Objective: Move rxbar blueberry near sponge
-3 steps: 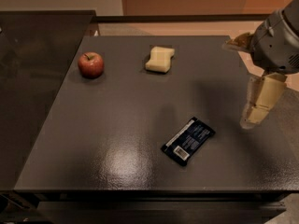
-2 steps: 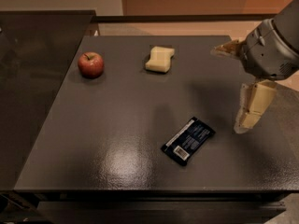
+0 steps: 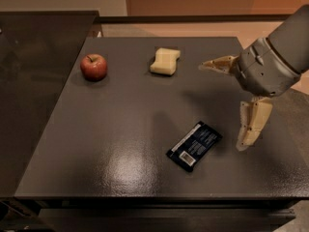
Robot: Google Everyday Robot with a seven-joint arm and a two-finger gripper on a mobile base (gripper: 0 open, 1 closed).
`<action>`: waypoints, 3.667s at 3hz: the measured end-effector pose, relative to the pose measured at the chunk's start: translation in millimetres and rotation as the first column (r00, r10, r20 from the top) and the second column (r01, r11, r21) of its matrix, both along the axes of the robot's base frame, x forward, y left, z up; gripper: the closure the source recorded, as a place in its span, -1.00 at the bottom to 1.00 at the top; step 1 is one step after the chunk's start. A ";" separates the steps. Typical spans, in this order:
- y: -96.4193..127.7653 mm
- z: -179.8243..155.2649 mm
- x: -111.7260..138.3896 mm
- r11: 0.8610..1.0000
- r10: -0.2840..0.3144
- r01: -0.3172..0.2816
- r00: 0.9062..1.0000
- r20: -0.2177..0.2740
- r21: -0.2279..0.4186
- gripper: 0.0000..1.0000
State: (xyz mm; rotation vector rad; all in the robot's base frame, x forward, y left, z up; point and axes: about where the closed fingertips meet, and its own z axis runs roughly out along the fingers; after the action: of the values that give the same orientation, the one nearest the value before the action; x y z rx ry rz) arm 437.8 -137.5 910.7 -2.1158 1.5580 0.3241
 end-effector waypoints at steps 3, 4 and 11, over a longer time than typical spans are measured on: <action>27.4 -44.1 -13.7 0.979 0.189 -0.181 0.979 -0.082 0.092 -1.00; 30.3 -52.7 -15.4 0.975 0.208 -0.198 0.973 -0.103 0.102 -1.00; 19.4 -66.8 -23.4 0.978 0.208 -0.200 0.954 -0.217 0.062 1.00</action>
Offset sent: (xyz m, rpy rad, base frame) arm -0.0142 0.0272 -0.0490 0.0999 0.0990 0.2048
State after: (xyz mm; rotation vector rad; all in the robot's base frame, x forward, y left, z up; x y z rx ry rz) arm 414.3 -118.1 843.9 -2.2782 1.4374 0.6782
